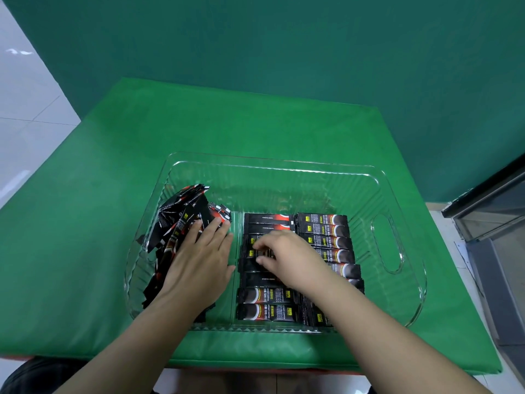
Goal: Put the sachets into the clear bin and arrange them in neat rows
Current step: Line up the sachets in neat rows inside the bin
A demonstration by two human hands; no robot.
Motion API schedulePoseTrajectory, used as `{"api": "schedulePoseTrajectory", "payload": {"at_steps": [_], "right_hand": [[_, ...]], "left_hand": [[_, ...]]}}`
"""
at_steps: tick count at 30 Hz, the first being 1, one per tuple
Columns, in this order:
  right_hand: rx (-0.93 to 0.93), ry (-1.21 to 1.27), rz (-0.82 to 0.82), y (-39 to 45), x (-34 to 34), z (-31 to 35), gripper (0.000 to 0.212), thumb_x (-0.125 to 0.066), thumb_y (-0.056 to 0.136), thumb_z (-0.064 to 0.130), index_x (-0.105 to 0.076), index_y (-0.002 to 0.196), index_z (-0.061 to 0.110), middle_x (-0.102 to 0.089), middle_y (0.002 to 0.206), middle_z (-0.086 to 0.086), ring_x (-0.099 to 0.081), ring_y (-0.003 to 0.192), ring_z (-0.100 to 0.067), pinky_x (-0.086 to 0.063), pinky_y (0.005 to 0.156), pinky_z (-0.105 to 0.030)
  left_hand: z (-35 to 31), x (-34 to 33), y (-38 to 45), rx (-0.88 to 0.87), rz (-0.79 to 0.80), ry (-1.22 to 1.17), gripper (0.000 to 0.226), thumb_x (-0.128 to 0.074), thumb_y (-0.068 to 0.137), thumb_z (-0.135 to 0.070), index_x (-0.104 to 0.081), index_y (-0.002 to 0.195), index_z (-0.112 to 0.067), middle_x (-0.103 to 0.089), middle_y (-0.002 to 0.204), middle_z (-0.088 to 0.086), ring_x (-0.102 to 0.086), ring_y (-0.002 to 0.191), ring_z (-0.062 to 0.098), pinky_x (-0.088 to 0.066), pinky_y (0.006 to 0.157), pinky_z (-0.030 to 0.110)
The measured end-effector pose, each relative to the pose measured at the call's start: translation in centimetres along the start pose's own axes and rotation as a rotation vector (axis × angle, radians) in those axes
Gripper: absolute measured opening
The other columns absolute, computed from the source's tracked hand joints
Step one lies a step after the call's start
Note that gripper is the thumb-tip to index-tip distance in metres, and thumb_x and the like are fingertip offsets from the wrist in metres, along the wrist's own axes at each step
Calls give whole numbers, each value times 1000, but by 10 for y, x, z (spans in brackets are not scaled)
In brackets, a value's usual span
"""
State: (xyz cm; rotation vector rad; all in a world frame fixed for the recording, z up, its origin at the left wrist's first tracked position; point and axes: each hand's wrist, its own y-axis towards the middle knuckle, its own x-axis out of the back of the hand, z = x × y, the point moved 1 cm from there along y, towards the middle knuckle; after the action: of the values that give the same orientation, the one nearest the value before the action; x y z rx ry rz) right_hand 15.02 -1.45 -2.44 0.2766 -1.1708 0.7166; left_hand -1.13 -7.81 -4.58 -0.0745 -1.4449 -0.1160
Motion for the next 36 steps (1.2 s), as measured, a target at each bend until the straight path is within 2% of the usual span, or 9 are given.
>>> {"api": "schedulePoseTrajectory", "payload": {"at_steps": [2, 4, 10, 15, 18, 22, 27, 31, 36], "right_hand": [[-29, 63, -22, 16, 2, 3, 32, -58, 92, 25, -59, 124, 18, -60, 124, -2, -50, 116, -21, -42, 96, -32], [-48, 132, -36, 30, 4, 7, 33, -57, 93, 22, -58, 126, 16, -61, 125, -3, -53, 114, -22, -43, 95, -32], [-5, 304, -148, 62, 15, 27, 35, -54, 95, 17, -54, 130, 16, -58, 130, -1, -54, 114, -17, -40, 98, -29], [155, 285, -255, 84, 27, 42, 35, -59, 92, 15, -58, 126, 20, -60, 127, 2, -56, 107, -16, -41, 94, -28], [268, 172, -213, 99, 31, 50, 36, -61, 90, 15, -60, 126, 21, -60, 128, 2, -55, 113, -18, -41, 94, -29], [341, 58, -138, 115, 29, 58, 37, -61, 89, 15, -60, 126, 22, -61, 128, 0, -55, 117, -22, -44, 97, -36], [357, 72, -155, 121, 24, 60, 28, -59, 90, 15, -65, 118, 16, -65, 118, -3, -58, 109, -26, -46, 92, -38], [354, 99, -228, 116, 21, 59, 24, -56, 93, 15, -64, 115, 12, -64, 116, -4, -59, 105, -27, -47, 87, -39], [294, 125, -338, 96, 28, 50, 28, -52, 96, 19, -60, 122, 12, -63, 123, -4, -60, 110, -26, -48, 91, -40]], "left_hand": [[2, -2, 1, -9, 13, 37, 67, -58, 85, -49, -50, 137, -8, -37, 150, 12, -25, 143, 26, -11, 113, 45], [3, -5, 2, 4, -5, 31, 66, -73, 73, -46, -63, 123, -4, -50, 139, 16, -37, 137, 31, -20, 109, 48], [3, -8, 2, 26, -45, 30, 66, -77, 68, -46, -66, 117, -3, -56, 133, 17, -42, 133, 34, -21, 108, 51], [3, -9, 1, 32, -62, 22, 64, -73, 72, -46, -65, 120, -4, -58, 131, 16, -41, 134, 34, -20, 108, 50], [4, -10, 2, 26, -59, 9, 63, -77, 68, -44, -68, 114, -3, -63, 123, 17, -48, 128, 36, -23, 106, 50], [3, -8, 1, 39, -12, 17, 62, -69, 75, -48, -65, 121, -7, -61, 128, 13, -46, 130, 33, -23, 110, 50], [3, -4, 0, 44, 1, 71, 59, -67, 77, -47, -65, 121, -8, -62, 127, 13, -47, 129, 34, -3, 114, 56], [1, 5, -1, 65, 30, 125, 60, -46, 90, -50, -50, 138, -13, -47, 144, 8, -26, 142, 31, 19, 107, 60], [2, 3, 0, 74, 28, 87, 59, -60, 81, -49, -61, 127, -11, -57, 134, 10, -37, 137, 31, 15, 109, 60]]}}
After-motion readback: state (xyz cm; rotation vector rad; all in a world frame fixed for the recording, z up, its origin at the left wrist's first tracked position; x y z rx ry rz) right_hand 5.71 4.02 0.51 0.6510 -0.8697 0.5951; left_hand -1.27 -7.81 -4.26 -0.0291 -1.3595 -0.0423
